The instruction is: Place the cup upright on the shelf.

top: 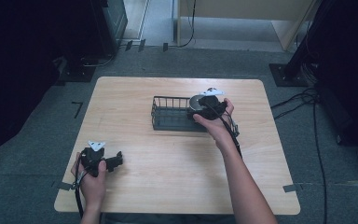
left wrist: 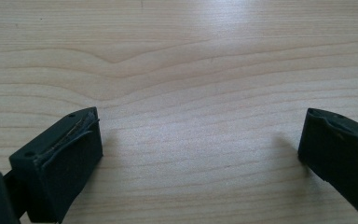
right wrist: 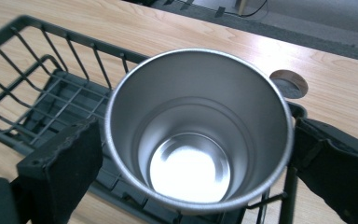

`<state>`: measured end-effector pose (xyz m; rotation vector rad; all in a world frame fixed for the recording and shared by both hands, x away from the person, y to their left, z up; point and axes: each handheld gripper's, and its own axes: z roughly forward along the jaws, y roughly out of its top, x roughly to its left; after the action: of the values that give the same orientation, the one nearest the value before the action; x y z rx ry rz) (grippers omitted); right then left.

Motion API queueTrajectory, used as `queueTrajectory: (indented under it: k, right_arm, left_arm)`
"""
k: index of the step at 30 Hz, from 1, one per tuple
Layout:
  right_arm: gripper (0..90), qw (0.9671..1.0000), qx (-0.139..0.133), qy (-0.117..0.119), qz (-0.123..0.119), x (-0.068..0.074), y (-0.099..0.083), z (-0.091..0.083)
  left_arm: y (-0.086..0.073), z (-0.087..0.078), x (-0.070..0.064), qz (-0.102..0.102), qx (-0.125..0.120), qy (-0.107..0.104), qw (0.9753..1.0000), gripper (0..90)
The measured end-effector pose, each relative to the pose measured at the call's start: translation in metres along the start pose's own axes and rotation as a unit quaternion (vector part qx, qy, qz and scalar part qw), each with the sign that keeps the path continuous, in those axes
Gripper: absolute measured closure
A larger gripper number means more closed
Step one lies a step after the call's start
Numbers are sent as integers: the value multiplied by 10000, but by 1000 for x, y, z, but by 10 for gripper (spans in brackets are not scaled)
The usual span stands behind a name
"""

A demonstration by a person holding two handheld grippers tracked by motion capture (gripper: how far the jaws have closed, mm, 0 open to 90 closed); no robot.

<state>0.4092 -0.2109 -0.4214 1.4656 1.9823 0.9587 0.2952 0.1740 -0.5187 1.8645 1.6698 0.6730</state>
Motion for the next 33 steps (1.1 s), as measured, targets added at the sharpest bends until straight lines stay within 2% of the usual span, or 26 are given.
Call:
queueTrajectory:
  k: [4, 7, 10, 13, 21, 25, 33]
  right_arm:
    - [4, 9999, -44, 89, -20, -1, 0, -10]
    - [0, 9999, -49, 76, -95, -2, 0, -15]
    - [0, 9998, -121, 55, -150, -6, -2, -29]
    - [0, 9998, -166, 40, -127, -9, -4, -36]
    - [0, 9997, -227, 14, -108, -22, -23, -59]
    - [0, 9996, -262, -105, -87, -29, -34, -70]
    - [0, 9993, -284, -222, 111, -44, -57, -87]
  left_arm:
    - [0, 0, 0, -2, 0, 0, 10000, 0]
    - [0, 0, 0, 0, 0, 0, 10000, 0]
    - [0, 0, 0, 1, 1, 1, 10000, 0]
    - [0, 0, 0, 1, 1, 0, 10000, 0]
    - [0, 0, 0, -7, -11, 0, 10000, 0]
    - [0, 0, 0, -6, -8, 2, 10000, 0]
    - [0, 0, 0, 0, -7, 1, 10000, 0]
